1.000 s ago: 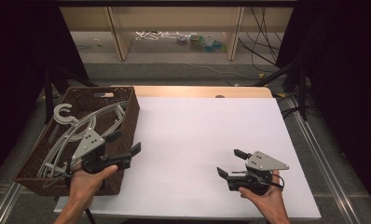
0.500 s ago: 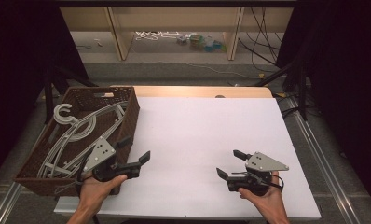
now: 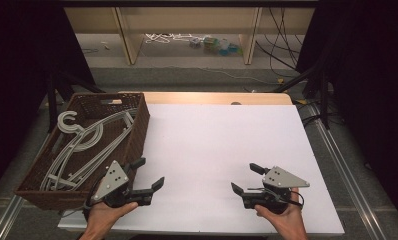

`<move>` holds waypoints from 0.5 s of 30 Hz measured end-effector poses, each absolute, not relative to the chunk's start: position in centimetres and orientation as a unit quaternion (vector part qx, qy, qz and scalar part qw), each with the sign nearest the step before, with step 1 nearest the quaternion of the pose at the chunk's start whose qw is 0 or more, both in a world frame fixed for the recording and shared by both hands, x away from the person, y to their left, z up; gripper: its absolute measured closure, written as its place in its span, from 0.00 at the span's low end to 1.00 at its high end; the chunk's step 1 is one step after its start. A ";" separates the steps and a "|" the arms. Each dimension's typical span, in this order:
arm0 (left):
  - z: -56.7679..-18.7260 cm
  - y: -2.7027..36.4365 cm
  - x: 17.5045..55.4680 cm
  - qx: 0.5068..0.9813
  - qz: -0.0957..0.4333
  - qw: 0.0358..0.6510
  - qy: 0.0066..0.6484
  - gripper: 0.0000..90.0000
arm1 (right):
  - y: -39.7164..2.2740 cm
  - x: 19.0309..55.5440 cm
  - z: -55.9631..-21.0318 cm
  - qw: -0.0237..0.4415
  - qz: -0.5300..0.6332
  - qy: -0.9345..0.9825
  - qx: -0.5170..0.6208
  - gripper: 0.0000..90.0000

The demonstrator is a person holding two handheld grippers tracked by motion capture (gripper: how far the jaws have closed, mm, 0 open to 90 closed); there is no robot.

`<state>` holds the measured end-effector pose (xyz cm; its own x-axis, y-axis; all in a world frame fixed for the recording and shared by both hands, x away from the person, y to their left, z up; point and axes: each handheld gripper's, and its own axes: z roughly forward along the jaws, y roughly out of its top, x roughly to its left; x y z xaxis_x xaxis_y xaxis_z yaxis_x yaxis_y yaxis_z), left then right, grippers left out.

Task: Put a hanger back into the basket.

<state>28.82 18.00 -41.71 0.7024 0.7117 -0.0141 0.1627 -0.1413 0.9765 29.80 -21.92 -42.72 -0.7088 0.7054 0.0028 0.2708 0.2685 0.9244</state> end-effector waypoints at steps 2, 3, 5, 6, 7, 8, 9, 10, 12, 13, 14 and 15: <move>-42.0 17.9 28.6 0.718 0.234 0.582 0.301 0.18 | -21.9 29.7 -42.8 0.208 0.516 0.767 0.318 0.18; -42.0 17.9 28.6 0.718 0.234 0.582 0.301 0.18 | -21.9 29.6 -42.8 0.208 0.516 0.768 0.317 0.18; -42.3 17.9 28.6 0.722 0.244 0.580 0.287 0.18 | -21.9 29.5 -42.8 0.216 0.516 0.767 0.315 0.18; -42.5 17.8 28.6 0.722 0.245 0.580 0.286 0.18 | -21.9 29.3 -42.8 0.212 0.516 0.767 0.317 0.18; -42.5 17.8 28.6 0.722 0.245 0.580 0.286 0.18 | -21.9 29.3 -42.8 0.212 0.516 0.767 0.317 0.18; -42.7 17.8 28.6 0.724 0.245 0.578 0.286 0.18 | -21.8 29.2 -43.0 0.206 0.523 0.764 0.317 0.18; -42.8 17.8 28.6 0.725 0.243 0.575 0.292 0.18 | -21.8 29.2 -43.0 0.206 0.523 0.764 0.317 0.18; -43.0 17.8 28.7 0.726 0.247 0.574 0.288 0.18 | -21.9 29.0 -43.0 0.203 0.521 0.766 0.317 0.18; -43.2 17.7 28.8 0.725 0.247 0.574 0.289 0.18 | -22.1 28.8 -43.0 0.216 0.516 0.766 0.317 0.18; -43.1 17.8 28.7 0.727 0.250 0.569 0.292 0.18 | -22.1 28.8 -43.0 0.216 0.516 0.766 0.317 0.18; -43.2 17.9 28.7 0.727 0.251 0.568 0.294 0.18 | -22.1 28.7 -43.1 0.207 0.520 0.764 0.319 0.18; -43.2 17.9 28.7 0.727 0.251 0.568 0.294 0.18 | -22.1 28.6 -43.1 0.206 0.520 0.763 0.322 0.18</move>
<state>28.72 17.88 -43.18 0.7009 0.7126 0.0305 0.1430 -0.1823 0.9728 28.62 -22.13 -43.10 -0.7073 0.7065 0.0215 0.2782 0.2503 0.9273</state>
